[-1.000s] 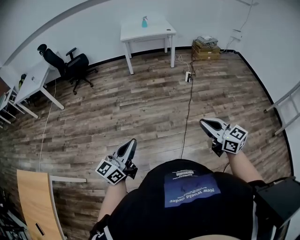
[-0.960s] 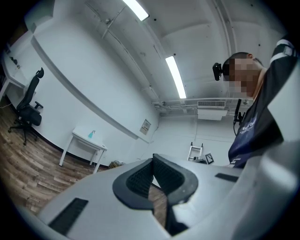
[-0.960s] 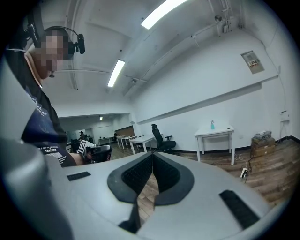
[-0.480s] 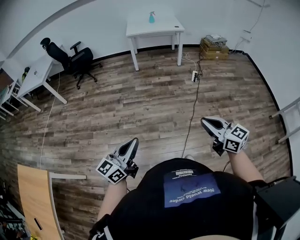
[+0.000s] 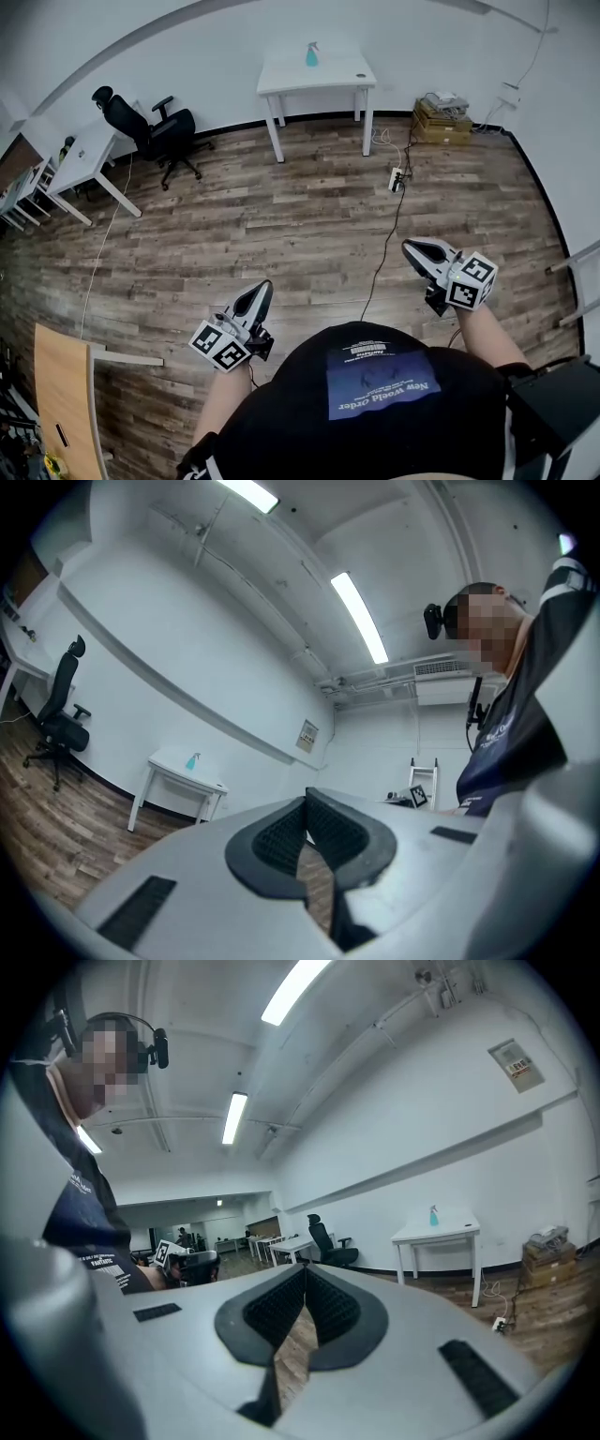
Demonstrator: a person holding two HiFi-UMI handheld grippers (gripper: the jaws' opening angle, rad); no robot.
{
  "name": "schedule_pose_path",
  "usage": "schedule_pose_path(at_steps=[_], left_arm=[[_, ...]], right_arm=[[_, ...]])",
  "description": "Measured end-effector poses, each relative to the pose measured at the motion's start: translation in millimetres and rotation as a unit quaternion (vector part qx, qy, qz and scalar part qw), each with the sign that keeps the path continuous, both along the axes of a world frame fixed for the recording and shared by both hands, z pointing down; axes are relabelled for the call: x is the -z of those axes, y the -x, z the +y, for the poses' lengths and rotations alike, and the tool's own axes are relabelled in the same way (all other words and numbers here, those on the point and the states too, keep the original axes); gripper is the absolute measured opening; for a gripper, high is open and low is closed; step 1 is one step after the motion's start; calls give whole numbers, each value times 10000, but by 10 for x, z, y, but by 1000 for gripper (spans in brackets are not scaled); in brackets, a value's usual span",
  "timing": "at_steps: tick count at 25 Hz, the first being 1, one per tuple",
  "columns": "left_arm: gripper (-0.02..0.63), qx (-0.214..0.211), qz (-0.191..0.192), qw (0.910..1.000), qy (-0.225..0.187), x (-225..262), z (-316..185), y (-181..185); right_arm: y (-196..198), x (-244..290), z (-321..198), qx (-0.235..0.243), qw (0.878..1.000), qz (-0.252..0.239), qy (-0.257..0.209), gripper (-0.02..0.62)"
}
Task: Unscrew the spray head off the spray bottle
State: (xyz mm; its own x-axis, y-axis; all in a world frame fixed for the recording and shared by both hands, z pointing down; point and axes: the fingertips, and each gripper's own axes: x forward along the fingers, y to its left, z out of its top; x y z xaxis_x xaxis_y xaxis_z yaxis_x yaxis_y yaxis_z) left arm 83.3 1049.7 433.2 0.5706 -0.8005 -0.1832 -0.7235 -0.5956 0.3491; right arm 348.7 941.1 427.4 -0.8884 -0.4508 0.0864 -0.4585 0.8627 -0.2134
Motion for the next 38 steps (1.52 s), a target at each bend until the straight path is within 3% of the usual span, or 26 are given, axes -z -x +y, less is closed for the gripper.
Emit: schedule_pose_path(at_steps=[11,17,24,32,38], left_arm=[[2,12,-102,9998,165,-31,-740,-828],[3,-72,-183,9997,153,-32,-1035,-782],[2,-387,-40,9992,42,-97,-1531,-337],[2,-723,-51,9971,-216,158,-2217,731],[2,-790,-19,9967,-206,57,-2509,1466]], right_arm=[[-732,-131,-797,98,9998,-167,90,-3],[-779,-226,-1073,-47,9997,-195,165,-5],[-347,-179,-1456,-288,9995,-92,17,-3],[570,59,-1911,-726,9972,-67,-137,-5],[1321,32,-2149,-782,9968,-2,-133,-5]])
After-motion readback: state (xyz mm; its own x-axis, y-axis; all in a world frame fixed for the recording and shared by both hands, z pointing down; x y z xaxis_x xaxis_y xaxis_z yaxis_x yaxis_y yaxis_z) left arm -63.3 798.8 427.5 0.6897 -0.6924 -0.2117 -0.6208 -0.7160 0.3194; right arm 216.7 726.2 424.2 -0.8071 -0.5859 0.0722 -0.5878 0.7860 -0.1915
